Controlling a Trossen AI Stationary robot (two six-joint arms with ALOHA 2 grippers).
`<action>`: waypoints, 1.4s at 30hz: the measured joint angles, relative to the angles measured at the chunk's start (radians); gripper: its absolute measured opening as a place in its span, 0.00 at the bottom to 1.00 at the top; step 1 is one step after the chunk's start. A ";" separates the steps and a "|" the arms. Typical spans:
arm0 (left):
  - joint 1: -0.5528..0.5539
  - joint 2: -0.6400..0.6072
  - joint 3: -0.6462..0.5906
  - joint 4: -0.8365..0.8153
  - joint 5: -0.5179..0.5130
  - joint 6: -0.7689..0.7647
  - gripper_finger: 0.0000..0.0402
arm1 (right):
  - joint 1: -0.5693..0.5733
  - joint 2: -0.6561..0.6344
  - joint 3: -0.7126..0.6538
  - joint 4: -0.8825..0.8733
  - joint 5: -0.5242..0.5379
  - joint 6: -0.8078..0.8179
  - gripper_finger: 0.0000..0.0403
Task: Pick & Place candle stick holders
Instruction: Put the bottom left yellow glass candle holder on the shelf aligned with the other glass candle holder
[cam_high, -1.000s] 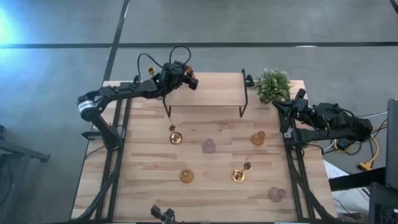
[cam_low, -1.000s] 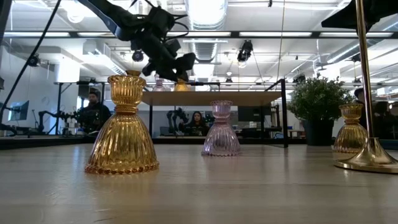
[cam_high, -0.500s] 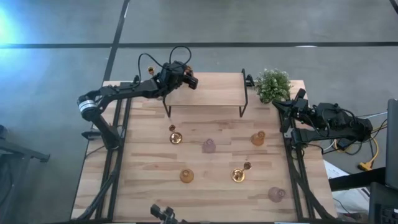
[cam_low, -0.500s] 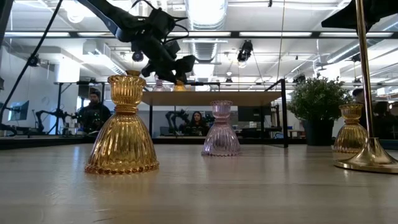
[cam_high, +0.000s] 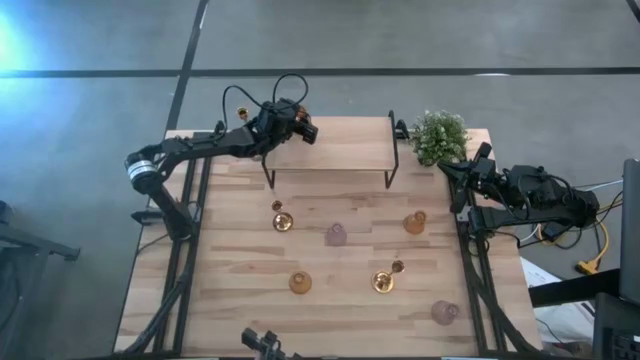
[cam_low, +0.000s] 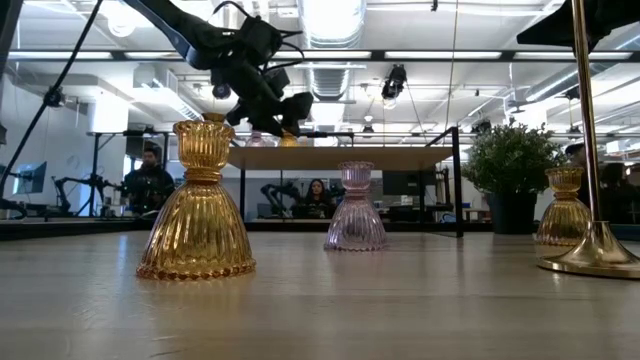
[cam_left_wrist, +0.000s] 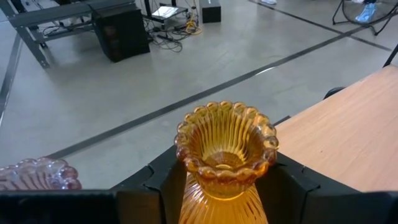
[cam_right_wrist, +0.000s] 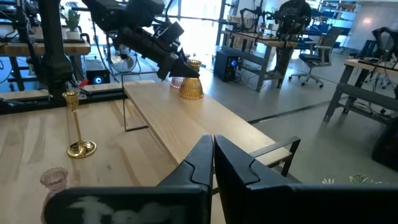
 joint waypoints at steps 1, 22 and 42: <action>0.000 0.000 0.000 0.001 0.000 0.000 0.44 | 0.000 0.000 0.000 0.000 0.000 0.000 0.02; 0.000 -0.002 0.000 0.030 0.006 -0.022 0.45 | 0.000 0.000 0.000 0.000 0.000 0.000 0.02; 0.000 -0.003 0.007 0.038 0.008 0.006 0.58 | 0.000 0.000 0.000 0.000 0.000 0.000 0.02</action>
